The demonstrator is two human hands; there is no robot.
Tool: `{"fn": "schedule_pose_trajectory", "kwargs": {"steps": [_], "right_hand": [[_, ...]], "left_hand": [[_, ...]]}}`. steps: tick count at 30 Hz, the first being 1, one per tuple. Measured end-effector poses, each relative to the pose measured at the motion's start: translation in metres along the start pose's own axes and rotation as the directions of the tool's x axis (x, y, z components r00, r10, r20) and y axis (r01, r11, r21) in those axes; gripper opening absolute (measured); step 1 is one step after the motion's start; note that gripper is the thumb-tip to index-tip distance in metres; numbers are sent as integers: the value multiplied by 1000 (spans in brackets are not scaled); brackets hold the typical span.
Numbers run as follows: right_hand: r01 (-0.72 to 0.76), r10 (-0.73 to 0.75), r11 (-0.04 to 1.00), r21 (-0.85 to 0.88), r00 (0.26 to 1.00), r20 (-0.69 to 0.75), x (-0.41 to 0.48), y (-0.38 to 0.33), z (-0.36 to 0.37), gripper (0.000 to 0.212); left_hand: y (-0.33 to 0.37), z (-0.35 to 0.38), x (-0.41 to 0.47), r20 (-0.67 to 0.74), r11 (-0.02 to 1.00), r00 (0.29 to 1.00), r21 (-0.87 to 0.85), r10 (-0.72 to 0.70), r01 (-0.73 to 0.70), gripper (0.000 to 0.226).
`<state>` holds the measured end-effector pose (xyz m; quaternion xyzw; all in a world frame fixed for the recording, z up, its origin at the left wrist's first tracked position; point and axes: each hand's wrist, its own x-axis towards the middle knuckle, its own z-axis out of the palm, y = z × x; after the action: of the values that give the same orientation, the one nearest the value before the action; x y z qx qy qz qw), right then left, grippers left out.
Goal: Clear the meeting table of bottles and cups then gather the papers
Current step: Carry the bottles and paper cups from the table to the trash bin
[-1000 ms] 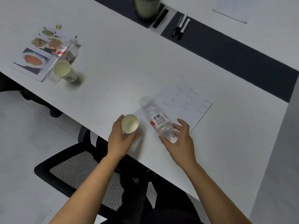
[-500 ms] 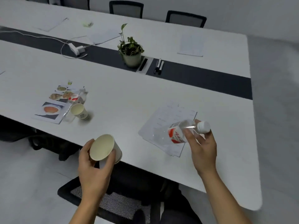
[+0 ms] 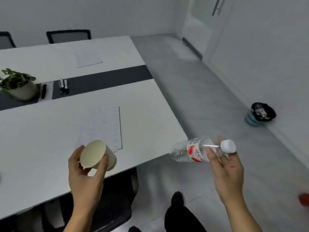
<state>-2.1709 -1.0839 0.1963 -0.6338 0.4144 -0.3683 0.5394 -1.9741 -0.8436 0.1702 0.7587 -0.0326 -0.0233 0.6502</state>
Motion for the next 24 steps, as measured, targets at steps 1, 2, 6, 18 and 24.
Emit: {"fn": "schedule_pose_trajectory", "kwargs": {"steps": [1, 2, 6, 18, 24], "right_hand": [[-1, 2, 1000, 14, 999, -44, 1, 3, -19, 43], [0, 2, 1000, 22, 996, -89, 3, 8, -38, 43], [36, -25, 999, 41, 970, -244, 19, 26, -110, 42], [60, 6, 989, 136, 900, -435, 160, 88, -313, 47], [56, -9, 993, 103, 913, -408, 262, 101, -371, 55]], "left_hand": [[9, 19, -3, 52, 1000, 998, -5, 27, -27, 71], [18, 39, -8, 100, 999, 994, -11, 49, -48, 73], [44, 122, -39, 264, 991, 956, -1, 128, -133, 68], [80, 385, -151, 525, 949, 809, 4, 267, -316, 69], [90, 495, -155, 552, 944, 787, -1, 276, -330, 79]]}}
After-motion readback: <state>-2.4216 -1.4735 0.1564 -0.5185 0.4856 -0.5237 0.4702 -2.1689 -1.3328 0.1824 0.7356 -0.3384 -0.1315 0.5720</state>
